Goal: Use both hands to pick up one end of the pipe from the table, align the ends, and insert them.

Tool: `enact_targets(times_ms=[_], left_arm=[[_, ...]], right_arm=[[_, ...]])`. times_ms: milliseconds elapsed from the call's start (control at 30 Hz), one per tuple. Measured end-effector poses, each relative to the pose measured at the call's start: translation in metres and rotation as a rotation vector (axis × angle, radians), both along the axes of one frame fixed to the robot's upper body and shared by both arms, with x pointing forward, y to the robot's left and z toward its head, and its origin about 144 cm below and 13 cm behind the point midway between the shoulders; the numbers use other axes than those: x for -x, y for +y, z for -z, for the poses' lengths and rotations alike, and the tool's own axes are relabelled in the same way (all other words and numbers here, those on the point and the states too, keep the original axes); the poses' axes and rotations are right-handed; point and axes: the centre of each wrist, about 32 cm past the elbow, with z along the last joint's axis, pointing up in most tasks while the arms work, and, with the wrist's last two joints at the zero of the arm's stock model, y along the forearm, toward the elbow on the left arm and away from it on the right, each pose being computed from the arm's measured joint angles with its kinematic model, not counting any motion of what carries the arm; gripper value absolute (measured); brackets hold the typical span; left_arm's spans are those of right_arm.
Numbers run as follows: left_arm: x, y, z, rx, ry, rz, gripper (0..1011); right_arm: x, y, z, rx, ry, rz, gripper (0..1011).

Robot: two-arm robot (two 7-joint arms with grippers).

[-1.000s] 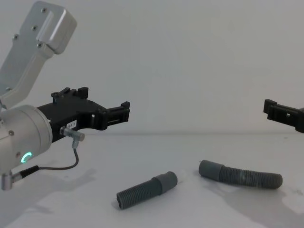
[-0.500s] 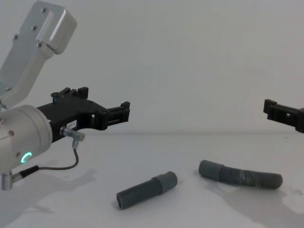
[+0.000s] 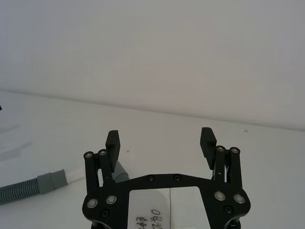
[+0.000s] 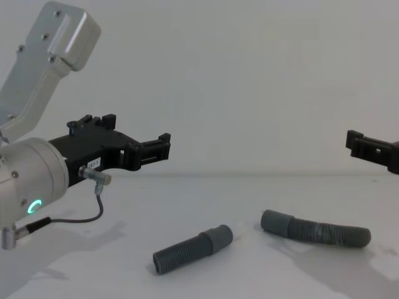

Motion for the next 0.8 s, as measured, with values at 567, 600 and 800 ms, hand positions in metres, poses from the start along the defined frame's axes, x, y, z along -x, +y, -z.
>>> enact_targets(times_ms=[567, 600, 800], left_arm=[[0.0, 0.0, 0.0, 0.0, 0.0, 0.0, 1001], [0.0, 0.0, 0.0, 0.0, 0.0, 0.0, 1001], [0.0, 0.0, 0.0, 0.0, 0.0, 0.0, 1001]], right_arm=[[0.0, 0.0, 0.0, 0.0, 0.0, 0.0, 1002], [0.0, 0.0, 0.0, 0.0, 0.0, 0.0, 1001], [0.0, 0.0, 0.0, 0.0, 0.0, 0.0, 1001]])
